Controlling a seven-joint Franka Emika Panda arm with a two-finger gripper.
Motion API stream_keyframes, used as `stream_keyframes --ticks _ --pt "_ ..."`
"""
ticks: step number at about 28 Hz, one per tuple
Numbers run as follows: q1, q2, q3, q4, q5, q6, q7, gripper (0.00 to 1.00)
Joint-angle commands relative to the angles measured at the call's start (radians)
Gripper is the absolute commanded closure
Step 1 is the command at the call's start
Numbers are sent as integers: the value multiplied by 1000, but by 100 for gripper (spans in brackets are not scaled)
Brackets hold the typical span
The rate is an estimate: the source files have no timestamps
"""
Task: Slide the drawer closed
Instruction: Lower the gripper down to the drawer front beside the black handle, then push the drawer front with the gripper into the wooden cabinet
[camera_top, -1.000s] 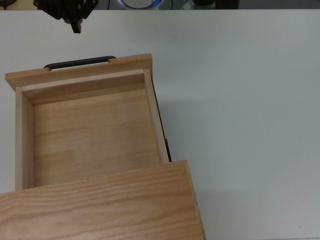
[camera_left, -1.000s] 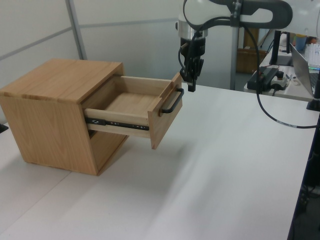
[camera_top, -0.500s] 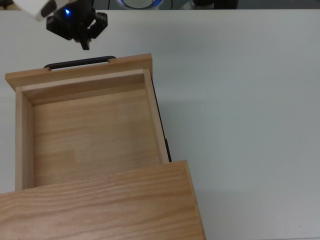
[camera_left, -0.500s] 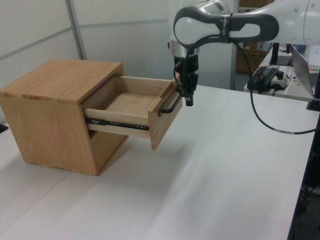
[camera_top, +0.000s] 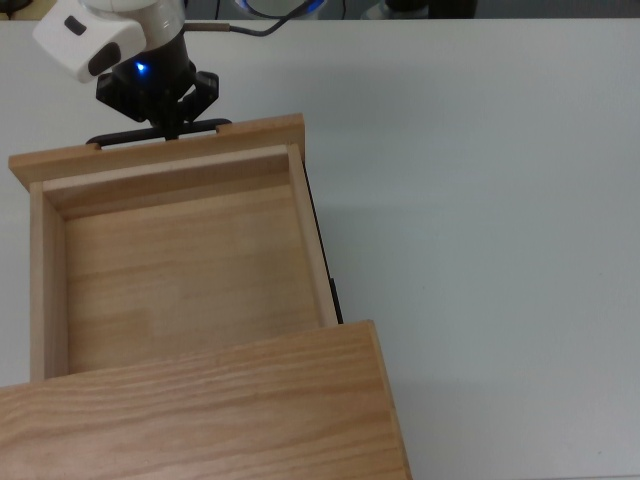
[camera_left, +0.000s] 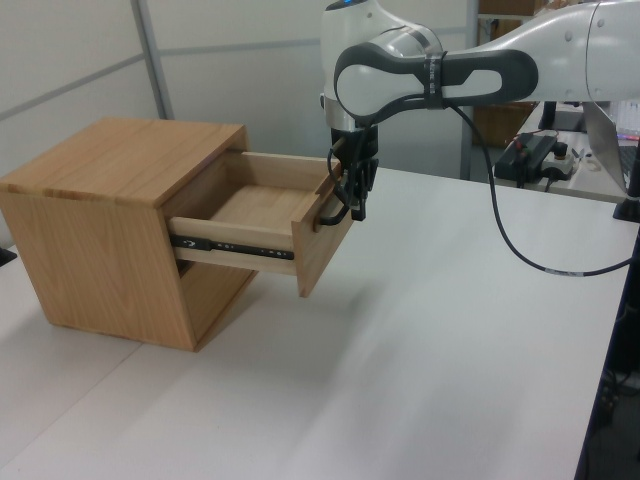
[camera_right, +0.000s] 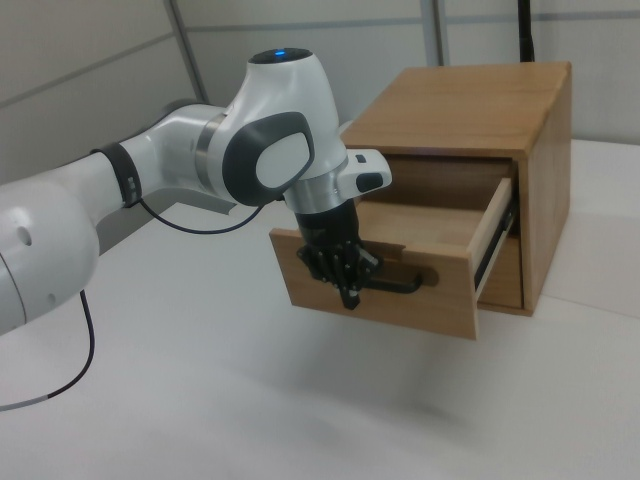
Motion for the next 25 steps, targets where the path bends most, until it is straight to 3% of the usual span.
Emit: stream_keyframes --ticks 1,12,19,25 --pt "23 25 0 4 -31 88 48 100" --pt "51 73 0 8 -85 232 103 100" --pt "88 134 0 63 -120 325 152 100" --pt "105 162 0 68 -148 451 166 100"
